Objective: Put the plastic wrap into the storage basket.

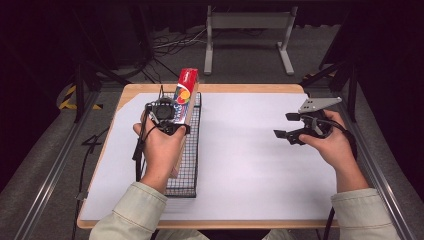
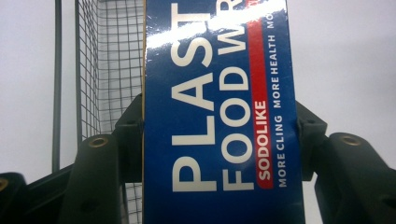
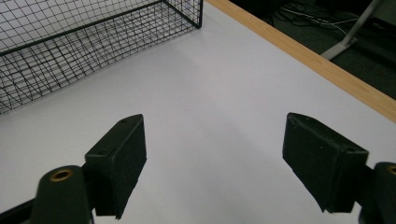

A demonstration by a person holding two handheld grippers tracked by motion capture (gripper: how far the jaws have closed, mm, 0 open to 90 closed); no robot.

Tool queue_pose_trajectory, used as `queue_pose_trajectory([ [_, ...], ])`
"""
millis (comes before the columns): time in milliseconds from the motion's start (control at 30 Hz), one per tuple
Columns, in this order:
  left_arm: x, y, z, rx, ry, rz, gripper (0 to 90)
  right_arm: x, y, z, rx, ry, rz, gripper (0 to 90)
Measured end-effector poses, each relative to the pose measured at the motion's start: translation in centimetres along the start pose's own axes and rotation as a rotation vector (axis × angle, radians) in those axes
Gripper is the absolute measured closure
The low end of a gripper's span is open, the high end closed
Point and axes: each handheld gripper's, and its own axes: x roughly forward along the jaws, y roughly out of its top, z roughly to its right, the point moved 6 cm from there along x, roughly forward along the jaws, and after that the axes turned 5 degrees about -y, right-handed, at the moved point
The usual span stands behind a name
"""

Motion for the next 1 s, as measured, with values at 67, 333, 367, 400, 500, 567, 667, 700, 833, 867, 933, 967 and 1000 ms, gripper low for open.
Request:
queue_pose_trajectory([
  [67,0.2,-0.1,0.0,-0.004,0.004,-0.003,40.3,0.3,-0.4,-0.1,0.008,0.003,0.0,21.9],
  [333,1.4,-0.7,-0.8,-0.044,0.027,-0.038,40.3,1.1,-1.4,-0.5,0.018,0.002,0.004,21.7],
  [367,1.5,-0.8,-0.9,-0.046,0.025,-0.039,40.3,1.2,-1.5,-0.6,0.016,0.003,0.005,21.8],
  [400,1.7,-0.9,-1.0,-0.046,0.028,-0.045,40.3,1.3,-1.5,-0.6,0.017,0.003,0.004,21.7],
  [500,2.3,-1.3,-1.5,-0.06,0.039,-0.05,40.3,1.6,-1.8,-0.9,0.016,0.006,0.001,21.7],
  [567,2.5,-1.5,-1.6,-0.065,0.044,-0.053,40.2,1.8,-2.0,-1.1,0.018,0.008,0.0,21.5],
  [667,3.2,-1.9,-1.8,-0.075,0.038,-0.061,40.2,2.0,-2.2,-1.2,0.02,0.01,-0.002,21.6],
  [700,3.3,-2.0,-1.8,-0.08,0.041,-0.064,40.2,2.1,-2.3,-1.2,0.02,0.011,-0.004,21.6],
  [833,4.0,-2.4,-2.1,-0.087,0.046,-0.075,40.2,2.3,-2.5,-1.4,0.018,0.015,-0.008,21.6],
  [867,4.2,-2.5,-2.2,-0.087,0.047,-0.08,40.2,2.3,-2.5,-1.4,0.018,0.016,-0.009,21.6],
  [933,4.5,-2.7,-2.3,-0.091,0.049,-0.085,40.2,2.3,-2.5,-1.4,0.019,0.016,-0.008,21.5],
  [967,4.7,-2.8,-2.3,-0.093,0.05,-0.09,40.2,2.3,-2.5,-1.3,0.02,0.016,-0.008,21.6],
  [1000,4.8,-2.9,-2.3,-0.095,0.053,-0.092,40.1,2.3,-2.5,-1.3,0.021,0.017,-0.007,21.6],
])
